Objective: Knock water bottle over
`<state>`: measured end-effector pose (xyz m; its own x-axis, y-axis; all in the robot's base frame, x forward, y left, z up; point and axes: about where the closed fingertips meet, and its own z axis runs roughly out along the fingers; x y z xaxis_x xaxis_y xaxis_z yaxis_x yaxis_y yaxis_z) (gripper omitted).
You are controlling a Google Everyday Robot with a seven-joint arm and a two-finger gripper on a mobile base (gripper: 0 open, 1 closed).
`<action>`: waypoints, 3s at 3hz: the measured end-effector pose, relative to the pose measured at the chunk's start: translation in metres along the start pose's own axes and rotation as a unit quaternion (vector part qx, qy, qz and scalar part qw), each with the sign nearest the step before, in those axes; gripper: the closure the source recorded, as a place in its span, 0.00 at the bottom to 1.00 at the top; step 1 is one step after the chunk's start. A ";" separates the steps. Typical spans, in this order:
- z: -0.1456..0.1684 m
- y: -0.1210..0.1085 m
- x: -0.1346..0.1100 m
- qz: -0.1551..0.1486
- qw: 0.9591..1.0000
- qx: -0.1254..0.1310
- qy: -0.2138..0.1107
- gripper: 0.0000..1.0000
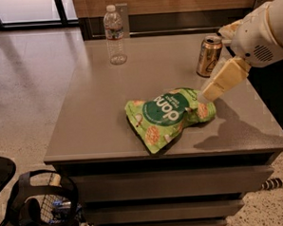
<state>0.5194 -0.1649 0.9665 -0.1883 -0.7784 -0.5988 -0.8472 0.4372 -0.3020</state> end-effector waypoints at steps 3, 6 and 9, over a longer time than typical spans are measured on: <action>0.036 -0.097 -0.045 0.088 0.972 0.116 -0.186 0.00; 0.088 -0.128 -0.078 0.101 0.967 0.093 -0.215 0.00; 0.195 -0.160 -0.140 0.102 0.963 0.083 -0.236 0.00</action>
Offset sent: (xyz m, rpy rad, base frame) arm 0.1585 0.0033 0.0477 0.4946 -0.3898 -0.2272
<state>0.7784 -0.0377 0.9540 -0.0618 -0.3936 -0.9172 -0.7175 0.6564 -0.2333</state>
